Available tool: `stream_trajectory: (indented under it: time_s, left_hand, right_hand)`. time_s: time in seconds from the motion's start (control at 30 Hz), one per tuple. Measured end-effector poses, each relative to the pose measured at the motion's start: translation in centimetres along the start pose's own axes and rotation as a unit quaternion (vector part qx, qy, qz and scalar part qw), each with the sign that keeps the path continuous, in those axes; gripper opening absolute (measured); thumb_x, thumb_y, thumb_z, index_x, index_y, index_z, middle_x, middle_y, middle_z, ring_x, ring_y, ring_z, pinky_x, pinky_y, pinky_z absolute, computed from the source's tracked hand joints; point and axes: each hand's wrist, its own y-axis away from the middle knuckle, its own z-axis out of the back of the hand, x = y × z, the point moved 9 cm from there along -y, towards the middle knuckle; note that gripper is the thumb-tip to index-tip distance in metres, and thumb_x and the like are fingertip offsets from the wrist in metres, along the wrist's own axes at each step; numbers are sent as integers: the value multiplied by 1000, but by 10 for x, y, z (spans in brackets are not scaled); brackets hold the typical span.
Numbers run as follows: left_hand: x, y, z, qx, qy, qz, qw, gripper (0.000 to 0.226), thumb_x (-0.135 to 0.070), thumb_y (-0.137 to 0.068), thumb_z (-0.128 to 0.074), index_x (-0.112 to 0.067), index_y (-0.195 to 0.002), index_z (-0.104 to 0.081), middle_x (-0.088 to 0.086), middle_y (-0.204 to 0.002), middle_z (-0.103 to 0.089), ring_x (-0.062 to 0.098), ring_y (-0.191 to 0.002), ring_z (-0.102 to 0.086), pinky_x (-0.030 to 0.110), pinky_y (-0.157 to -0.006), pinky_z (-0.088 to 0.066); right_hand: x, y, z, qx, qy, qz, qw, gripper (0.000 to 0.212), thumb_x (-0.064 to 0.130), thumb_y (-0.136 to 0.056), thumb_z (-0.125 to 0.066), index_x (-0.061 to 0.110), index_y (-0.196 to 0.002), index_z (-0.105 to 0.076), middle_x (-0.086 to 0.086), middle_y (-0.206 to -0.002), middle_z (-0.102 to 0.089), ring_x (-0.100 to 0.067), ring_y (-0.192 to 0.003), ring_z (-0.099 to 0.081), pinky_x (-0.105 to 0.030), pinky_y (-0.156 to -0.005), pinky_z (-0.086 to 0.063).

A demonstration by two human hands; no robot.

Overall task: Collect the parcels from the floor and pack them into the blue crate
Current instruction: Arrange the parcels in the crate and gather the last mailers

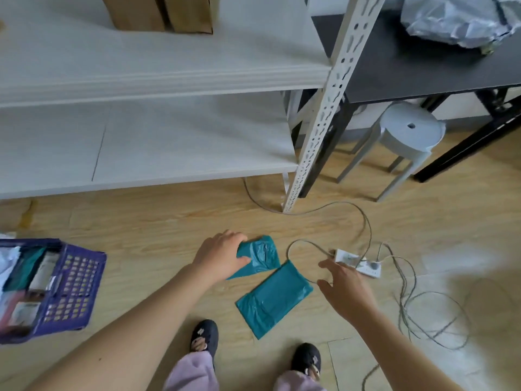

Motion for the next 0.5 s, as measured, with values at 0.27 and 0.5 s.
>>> stream_trajectory:
  time_s: [0.27, 0.5]
  left_hand:
    - [-6, -42, -99, 8, 57, 80, 995, 55, -36, -88, -59, -22, -139, -41, -3, -142, -44, 16, -128, -44, 30, -103, -38]
    - [30, -118, -214, -11, 61, 95, 994, 54, -28, -85, -58, -25, -137, -43, -2, -139, -44, 17, -127, -45, 31, -103, -38]
  right_hand:
    - [-47, -70, -88, 104, 80, 93, 987, 46, 21, -91, -48, 26, -136, -42, 3, -131, -53, -17, -122, -46, -30, -97, -44]
    - [-79, -145, -209, 101, 134, 142, 976, 52, 10, -86, -48, 26, -136, -42, 4, -128, -52, -18, -119, -45, -31, -89, -47]
